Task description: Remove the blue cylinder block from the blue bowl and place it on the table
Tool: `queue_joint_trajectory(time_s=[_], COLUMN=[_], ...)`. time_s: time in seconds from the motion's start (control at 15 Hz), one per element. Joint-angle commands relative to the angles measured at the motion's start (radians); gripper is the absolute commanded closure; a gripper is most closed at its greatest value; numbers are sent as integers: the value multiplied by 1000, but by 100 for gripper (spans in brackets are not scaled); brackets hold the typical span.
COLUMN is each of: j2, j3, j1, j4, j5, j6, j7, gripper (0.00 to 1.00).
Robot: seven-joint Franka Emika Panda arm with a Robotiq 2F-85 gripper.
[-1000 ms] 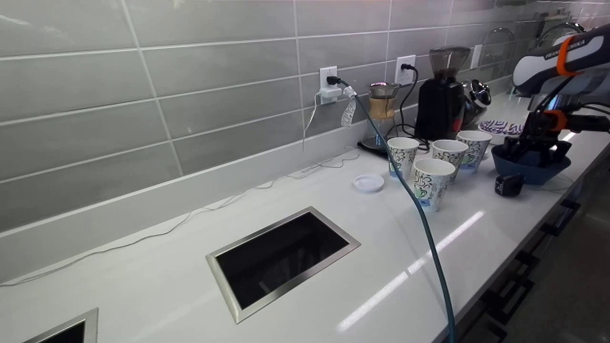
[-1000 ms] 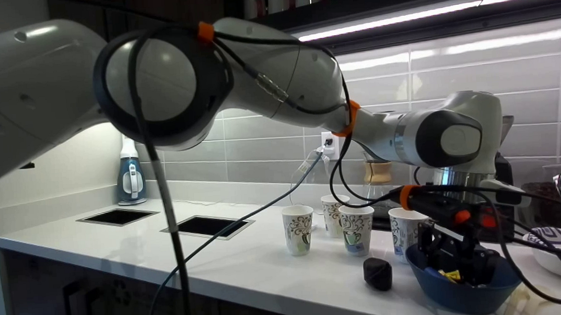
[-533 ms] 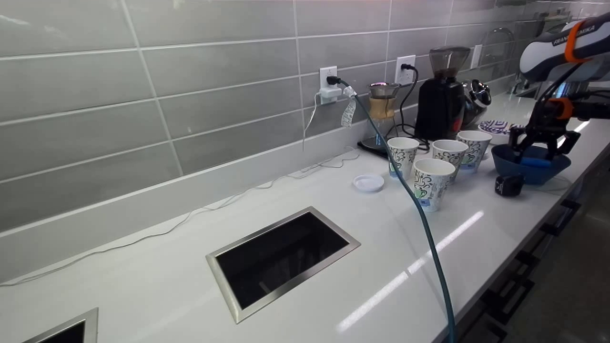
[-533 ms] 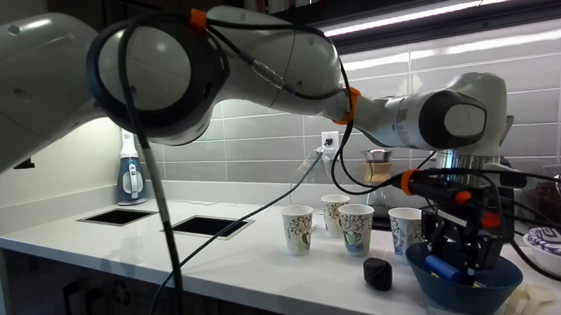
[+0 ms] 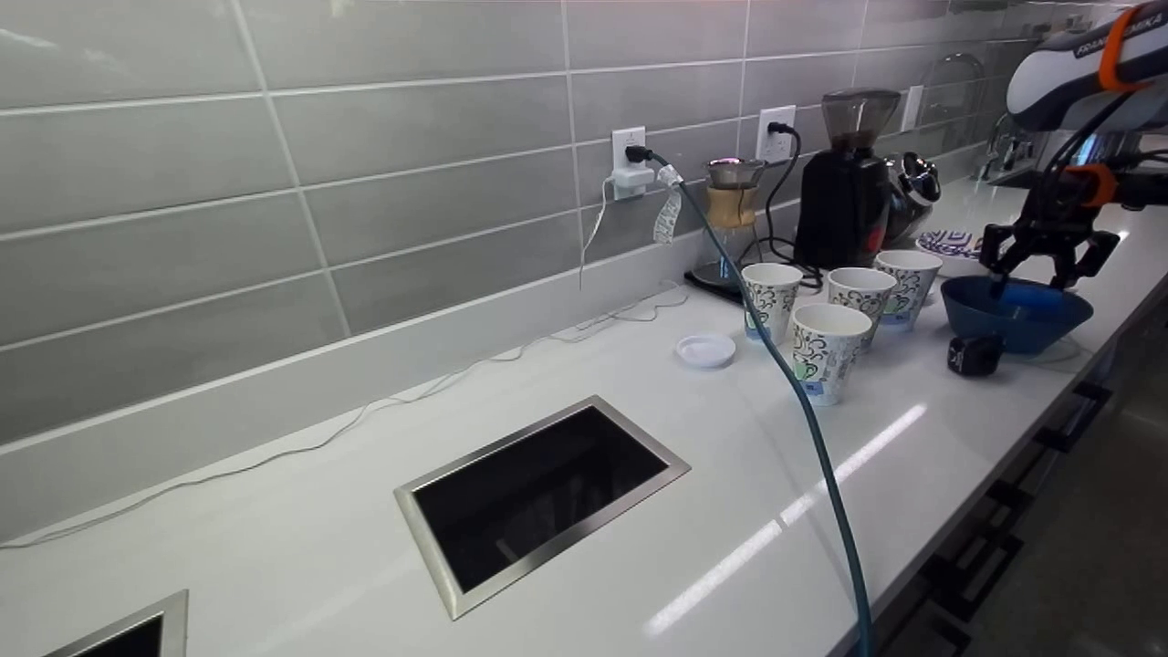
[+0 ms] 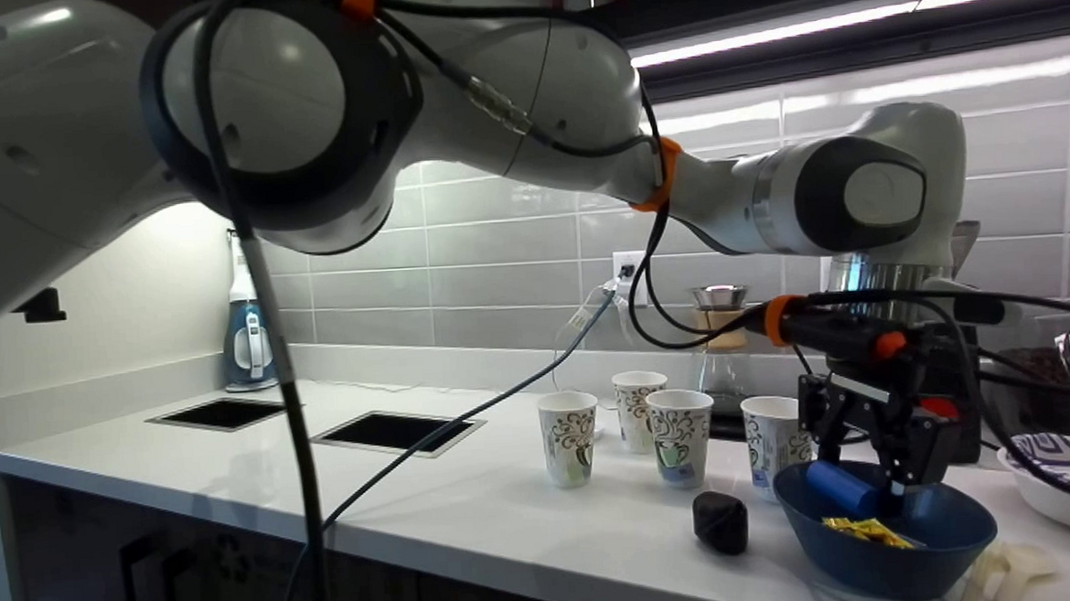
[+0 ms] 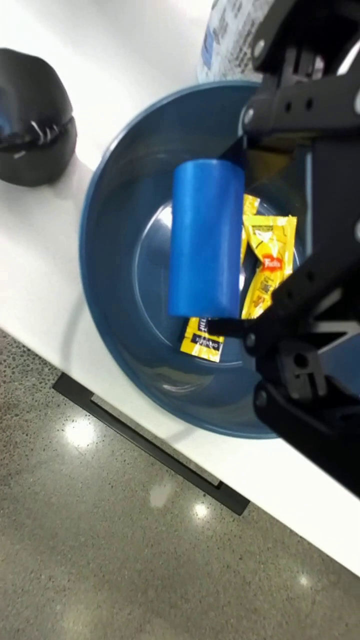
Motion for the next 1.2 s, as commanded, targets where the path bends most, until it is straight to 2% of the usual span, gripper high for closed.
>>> queue_joint_trajectory(time_s=[0.0, 0.2, 0.4, 0.6, 0.8, 1.13], j2=[-86, -149, -226, -307, -397, -542], j3=[17, 9, 1, 26, 32, 61], j1=[20, 59, 88, 82, 83, 91], j4=[-143, -269, -401, -522, -647, -868], j5=[-9, -29, -39, -50, -51, -90], j6=[4, 60, 187, 300, 351, 510], j7=[-73, -108, -105, -103, -114, -256], gripper=[58, 58, 58, 58, 58, 58])
